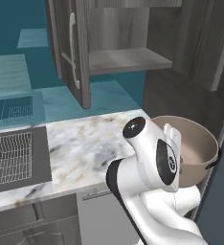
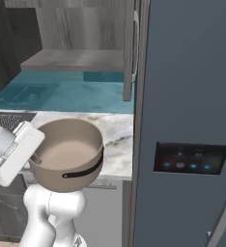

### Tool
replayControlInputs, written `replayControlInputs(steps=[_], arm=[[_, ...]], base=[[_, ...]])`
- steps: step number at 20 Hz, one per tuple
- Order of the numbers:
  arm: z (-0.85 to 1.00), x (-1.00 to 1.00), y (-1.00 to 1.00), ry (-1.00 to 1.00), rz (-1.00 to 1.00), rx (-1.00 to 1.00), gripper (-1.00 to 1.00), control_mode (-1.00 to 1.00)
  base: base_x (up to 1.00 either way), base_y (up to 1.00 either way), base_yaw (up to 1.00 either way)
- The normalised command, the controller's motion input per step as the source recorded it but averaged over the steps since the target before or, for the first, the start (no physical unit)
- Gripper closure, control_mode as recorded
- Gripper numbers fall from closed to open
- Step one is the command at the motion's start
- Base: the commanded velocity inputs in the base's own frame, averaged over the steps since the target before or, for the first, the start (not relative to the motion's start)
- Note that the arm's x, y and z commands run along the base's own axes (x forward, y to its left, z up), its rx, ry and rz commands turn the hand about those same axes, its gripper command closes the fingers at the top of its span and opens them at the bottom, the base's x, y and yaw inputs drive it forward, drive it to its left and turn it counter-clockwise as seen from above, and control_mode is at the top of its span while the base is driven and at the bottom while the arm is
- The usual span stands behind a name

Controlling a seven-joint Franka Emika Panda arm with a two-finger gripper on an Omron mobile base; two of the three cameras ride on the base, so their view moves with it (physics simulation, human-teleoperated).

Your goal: Pick the kettle from the cabinet and place it on a stove burner. Then pick the pot from the counter and place it on another stove burner. Finally, turn both burners on.

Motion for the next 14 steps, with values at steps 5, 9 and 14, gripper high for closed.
replayControlInputs(steps=[5, 9, 14], arm=[[0.0, 0.0, 0.0, 0.0, 0.0, 0.0, 1.0, 1.0], [0.0, 0.0, 0.0, 0.0, 0.0, 0.0, 1.0, 1.0], [0.0, 0.0, 0.0, 0.0, 0.0, 0.0, 1.0, 1.0]], base=[[-0.48, 0.01, -0.14], [-0.38, 0.0, -0.21], [-0.29, 0.0, -0.29]])
